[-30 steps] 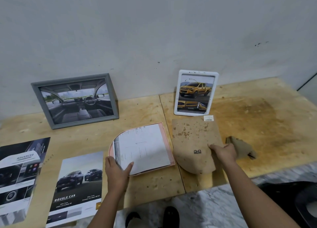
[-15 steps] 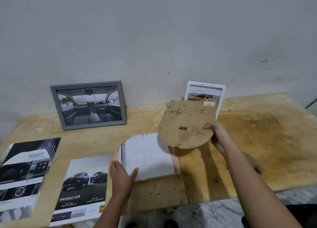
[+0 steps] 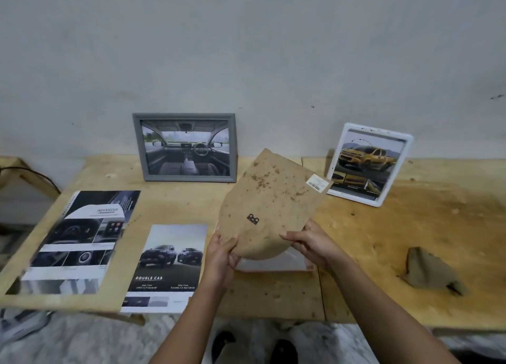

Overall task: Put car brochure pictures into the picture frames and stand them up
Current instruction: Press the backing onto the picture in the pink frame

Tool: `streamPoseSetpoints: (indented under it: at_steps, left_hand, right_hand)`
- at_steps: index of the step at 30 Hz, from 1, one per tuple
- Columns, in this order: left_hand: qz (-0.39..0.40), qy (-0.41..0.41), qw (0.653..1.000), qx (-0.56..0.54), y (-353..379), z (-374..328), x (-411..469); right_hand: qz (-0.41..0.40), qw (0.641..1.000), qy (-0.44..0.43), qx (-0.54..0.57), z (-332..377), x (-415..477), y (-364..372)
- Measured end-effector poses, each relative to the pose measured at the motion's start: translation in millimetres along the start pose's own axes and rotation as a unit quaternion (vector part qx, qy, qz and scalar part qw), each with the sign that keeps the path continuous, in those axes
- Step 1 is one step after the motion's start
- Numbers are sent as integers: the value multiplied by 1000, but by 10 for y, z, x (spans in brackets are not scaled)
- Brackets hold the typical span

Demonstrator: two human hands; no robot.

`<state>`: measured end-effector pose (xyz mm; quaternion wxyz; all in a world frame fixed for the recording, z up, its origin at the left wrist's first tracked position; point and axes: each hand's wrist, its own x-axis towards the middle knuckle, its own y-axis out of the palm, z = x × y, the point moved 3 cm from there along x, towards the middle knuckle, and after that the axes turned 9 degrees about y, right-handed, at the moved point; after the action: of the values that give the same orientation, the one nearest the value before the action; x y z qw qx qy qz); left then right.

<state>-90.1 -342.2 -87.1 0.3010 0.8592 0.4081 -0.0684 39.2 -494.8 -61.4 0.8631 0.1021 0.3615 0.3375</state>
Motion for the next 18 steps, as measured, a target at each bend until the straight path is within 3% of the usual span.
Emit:
streamPoseSetpoints:
  at_steps: [5,7,12,18]
  left_hand:
    - [25,-45,997,-50,-247,-283,76]
    - [39,-54,998,-21,-329,-363,121]
    - [-10,-34,994,104,-403,-309,286]
    - [-72,-7,977,199,-435,-17,437]
  right_hand:
    - [-41,989,-20,140,30,28,-187]
    - [-82,989,-11,127,32,6,-311]
    - [-118,977,85,-156,-93,-92,-486]
    - [-141,938,76,-309,-300,-174,-597]
